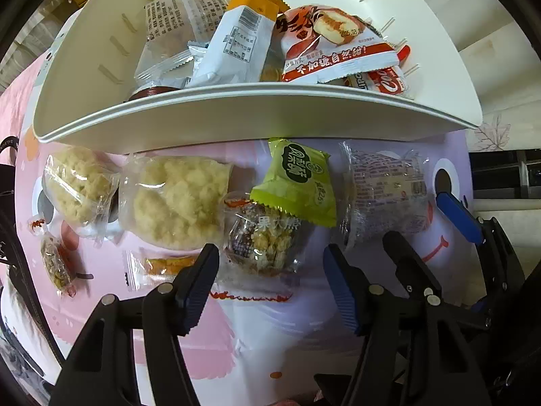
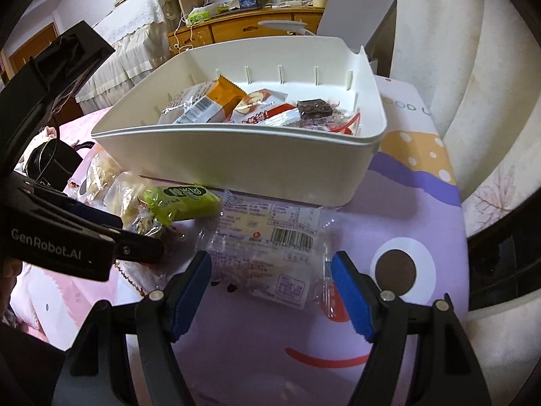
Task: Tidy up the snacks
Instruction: 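Withdraw both tools from the tray toward the remaining snacks, then lower left tool to the clear nut-cluster bag while right tool approaches the clear bread bag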
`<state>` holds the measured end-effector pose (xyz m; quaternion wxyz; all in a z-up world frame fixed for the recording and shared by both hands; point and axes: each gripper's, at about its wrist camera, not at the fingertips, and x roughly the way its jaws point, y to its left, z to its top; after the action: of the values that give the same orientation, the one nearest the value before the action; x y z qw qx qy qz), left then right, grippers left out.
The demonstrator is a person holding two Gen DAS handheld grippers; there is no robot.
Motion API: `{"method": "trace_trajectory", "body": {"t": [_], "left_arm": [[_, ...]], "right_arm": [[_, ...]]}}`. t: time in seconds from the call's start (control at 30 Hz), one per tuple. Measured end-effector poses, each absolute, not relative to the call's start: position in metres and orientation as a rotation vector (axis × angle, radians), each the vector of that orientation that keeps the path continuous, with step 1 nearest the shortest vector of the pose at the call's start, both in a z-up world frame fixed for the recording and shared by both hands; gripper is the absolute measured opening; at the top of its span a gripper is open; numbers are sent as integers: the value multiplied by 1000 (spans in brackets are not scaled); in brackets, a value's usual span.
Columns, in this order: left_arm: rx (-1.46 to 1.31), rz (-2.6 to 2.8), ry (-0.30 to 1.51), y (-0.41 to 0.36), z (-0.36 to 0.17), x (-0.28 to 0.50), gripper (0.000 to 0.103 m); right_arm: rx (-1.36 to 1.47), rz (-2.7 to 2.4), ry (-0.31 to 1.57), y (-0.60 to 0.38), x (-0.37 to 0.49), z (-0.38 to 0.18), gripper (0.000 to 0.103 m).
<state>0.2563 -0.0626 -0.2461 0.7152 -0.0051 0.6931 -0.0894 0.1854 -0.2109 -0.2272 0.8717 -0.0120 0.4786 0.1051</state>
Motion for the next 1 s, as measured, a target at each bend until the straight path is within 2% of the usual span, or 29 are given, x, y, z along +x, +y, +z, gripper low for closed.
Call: {"method": "trace_trajectory", "body": {"t": [0.1, 0.27, 0.6, 0.87, 1.0], "left_arm": [[4, -190, 1535, -65, -250, 260, 60], [20, -176, 1535, -77, -258, 265, 52], [28, -197, 1517, -89, -260, 279, 52], [27, -206, 1492, -91, -259, 283, 52], [15, -206, 1481, -93, -259, 285, 52]], "right_arm": [[-35, 229, 1005, -209, 190, -232, 74], [-48, 240, 1012, -204, 196, -239, 76], [-86, 256, 988, -195, 202, -245, 83], [-94, 257, 971, -193, 201, -249, 83], [-94, 274, 984, -191, 201, -253, 75]]}}
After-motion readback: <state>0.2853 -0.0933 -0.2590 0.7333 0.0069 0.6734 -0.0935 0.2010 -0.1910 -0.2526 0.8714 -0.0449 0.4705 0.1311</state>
